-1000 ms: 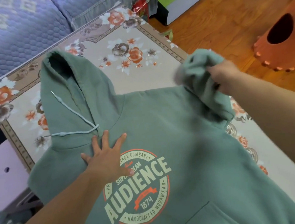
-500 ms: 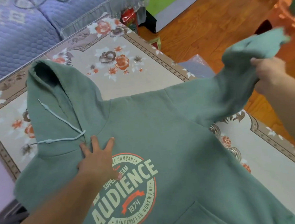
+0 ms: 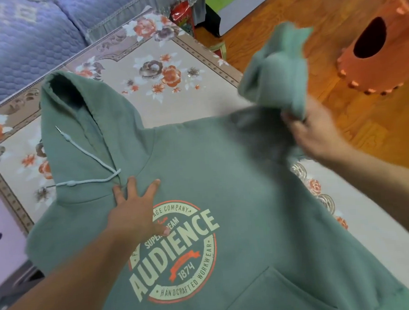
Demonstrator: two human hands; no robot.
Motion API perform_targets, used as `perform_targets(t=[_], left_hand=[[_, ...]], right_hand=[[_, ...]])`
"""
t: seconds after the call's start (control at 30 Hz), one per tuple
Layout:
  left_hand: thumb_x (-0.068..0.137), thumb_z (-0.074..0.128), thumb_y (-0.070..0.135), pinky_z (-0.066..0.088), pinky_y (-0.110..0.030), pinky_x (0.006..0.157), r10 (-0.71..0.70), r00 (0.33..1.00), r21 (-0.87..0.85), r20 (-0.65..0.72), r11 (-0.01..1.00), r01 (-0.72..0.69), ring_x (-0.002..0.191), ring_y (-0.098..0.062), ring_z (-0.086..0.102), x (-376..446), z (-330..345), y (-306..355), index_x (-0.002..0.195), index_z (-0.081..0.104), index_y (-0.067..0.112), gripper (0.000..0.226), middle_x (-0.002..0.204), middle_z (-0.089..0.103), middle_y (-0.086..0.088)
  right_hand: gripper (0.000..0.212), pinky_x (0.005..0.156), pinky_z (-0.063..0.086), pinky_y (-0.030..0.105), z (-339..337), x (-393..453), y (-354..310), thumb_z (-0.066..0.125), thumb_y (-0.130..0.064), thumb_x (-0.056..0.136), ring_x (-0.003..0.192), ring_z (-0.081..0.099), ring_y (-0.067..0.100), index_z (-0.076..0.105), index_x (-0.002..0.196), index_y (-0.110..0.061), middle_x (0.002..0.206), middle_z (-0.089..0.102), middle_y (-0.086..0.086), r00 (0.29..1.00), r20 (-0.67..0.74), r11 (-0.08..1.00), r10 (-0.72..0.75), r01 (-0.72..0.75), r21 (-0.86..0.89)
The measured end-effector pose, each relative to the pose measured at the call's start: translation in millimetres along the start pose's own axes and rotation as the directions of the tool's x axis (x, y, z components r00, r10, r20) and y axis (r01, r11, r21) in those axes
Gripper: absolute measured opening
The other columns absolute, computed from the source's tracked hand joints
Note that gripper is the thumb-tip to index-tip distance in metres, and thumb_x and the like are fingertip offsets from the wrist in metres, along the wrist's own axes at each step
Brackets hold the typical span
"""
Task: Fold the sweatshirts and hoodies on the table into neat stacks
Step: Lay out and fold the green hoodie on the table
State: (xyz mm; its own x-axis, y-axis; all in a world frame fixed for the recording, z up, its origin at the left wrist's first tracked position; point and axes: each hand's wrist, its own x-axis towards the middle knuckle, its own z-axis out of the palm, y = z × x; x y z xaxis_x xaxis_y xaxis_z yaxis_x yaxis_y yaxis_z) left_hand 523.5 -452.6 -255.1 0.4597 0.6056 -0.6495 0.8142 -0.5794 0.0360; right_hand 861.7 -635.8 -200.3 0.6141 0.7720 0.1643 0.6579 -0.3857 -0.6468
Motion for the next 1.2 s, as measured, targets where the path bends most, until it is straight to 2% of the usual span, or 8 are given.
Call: perform_targets(t=[0.07, 0.17, 0.33, 0.5, 0.7, 0.97, 1.1, 1.2], left_hand=[[0.067, 0.085, 0.063, 0.034, -0.059, 0.114, 0.009, 1.000, 0.000, -0.013, 1.000, -0.009, 0.153, -0.046, -0.018, -3, 1, -1, 0.157, -0.007, 0.049, 0.130, 0.167, -0.023, -0.007], [0.068, 0.082, 0.066, 0.035, -0.058, 0.114, 0.021, 0.999, 0.010, -0.037, 1.000, -0.020, 0.153, -0.044, -0.018, -6, 4, -3, 0.157, -0.011, 0.051, 0.129, 0.167, -0.025, -0.004], [0.068, 0.078, 0.073, 0.036, -0.057, 0.113, 0.034, 0.998, 0.033, -0.060, 0.999, -0.032, 0.155, -0.040, -0.017, -7, 9, -8, 0.154, -0.015, 0.055, 0.128, 0.167, -0.029, 0.000], [0.071, 0.069, 0.081, 0.036, -0.055, 0.114, 0.052, 0.996, 0.077, -0.070, 0.996, -0.046, 0.155, -0.039, -0.016, -11, 10, -14, 0.154, -0.018, 0.054, 0.124, 0.167, -0.029, 0.001], [0.074, 0.060, 0.085, 0.032, -0.054, 0.117, 0.066, 0.997, 0.111, -0.046, 0.992, -0.060, 0.154, -0.039, -0.019, -14, 12, -19, 0.154, -0.021, 0.051, 0.120, 0.166, -0.030, 0.001], [0.072, 0.061, 0.086, 0.031, -0.051, 0.116, 0.083, 0.996, 0.146, -0.018, 0.986, -0.079, 0.153, -0.046, -0.017, -8, 8, -16, 0.154, -0.025, 0.047, 0.125, 0.165, -0.031, -0.004], [0.080, 0.055, 0.084, 0.033, -0.050, 0.115, 0.150, 0.988, 0.131, -0.027, 0.981, -0.145, 0.153, -0.046, -0.015, -14, 8, -24, 0.159, -0.016, 0.042, 0.114, 0.168, -0.026, -0.006], [0.092, 0.056, 0.063, 0.036, -0.049, 0.117, 0.238, 0.965, -0.051, -0.109, 0.968, -0.245, 0.157, -0.033, 0.010, -15, 3, -55, 0.159, 0.022, 0.038, 0.079, 0.172, -0.002, 0.000]], right_hand=[[0.047, 0.099, 0.041, 0.032, 21, -29, 26, 0.034, -0.037, 0.102, 0.116, 0.058, 0.035, 0.061, 0.125, -0.006, 0.129, 0.061, 0.017, 0.926, 0.357, 0.940, -0.123, 0.224, -0.258], [0.069, 0.123, 0.014, 0.047, 37, -49, 50, 0.029, -0.039, 0.095, 0.153, 0.014, 0.033, 0.012, 0.162, -0.028, 0.169, 0.009, 0.007, 0.775, 0.615, 0.770, 0.148, 0.300, -0.564], [0.086, 0.125, 0.006, 0.046, 49, -33, 11, 0.052, -0.023, 0.085, 0.153, 0.003, 0.034, 0.010, 0.160, -0.023, 0.167, 0.002, 0.010, 0.743, 0.583, 0.724, 0.330, 0.197, -0.661], [0.111, 0.123, 0.016, 0.049, 80, -40, -40, 0.065, -0.048, 0.073, 0.153, 0.004, 0.035, -0.002, 0.159, -0.030, 0.167, -0.001, 0.007, 0.703, 0.679, 0.791, 0.212, 0.284, -0.541], [0.067, 0.103, 0.047, 0.046, 83, -42, -32, 0.019, -0.028, 0.091, 0.135, 0.046, 0.034, 0.036, 0.155, -0.016, 0.153, 0.046, 0.010, 0.841, 0.539, 0.779, 0.045, 0.308, -0.546], [0.060, 0.099, 0.045, 0.054, 56, -43, -6, 0.060, -0.007, 0.076, 0.115, 0.052, 0.049, 0.057, 0.136, -0.004, 0.132, 0.058, 0.025, 0.922, 0.290, 0.677, 0.255, 0.044, -0.735], [0.094, 0.118, 0.029, 0.050, 127, -33, -66, 0.060, -0.029, 0.060, 0.140, 0.036, 0.042, 0.042, 0.151, -0.017, 0.155, 0.039, 0.018, 0.827, 0.511, 0.864, 0.236, 0.062, -0.500], [0.094, 0.122, 0.020, 0.051, 171, -33, -89, 0.041, -0.058, 0.059, 0.150, 0.018, 0.033, 0.035, 0.150, -0.038, 0.162, 0.025, 0.004, 0.754, 0.566, 0.865, 0.333, -0.006, -0.502]])
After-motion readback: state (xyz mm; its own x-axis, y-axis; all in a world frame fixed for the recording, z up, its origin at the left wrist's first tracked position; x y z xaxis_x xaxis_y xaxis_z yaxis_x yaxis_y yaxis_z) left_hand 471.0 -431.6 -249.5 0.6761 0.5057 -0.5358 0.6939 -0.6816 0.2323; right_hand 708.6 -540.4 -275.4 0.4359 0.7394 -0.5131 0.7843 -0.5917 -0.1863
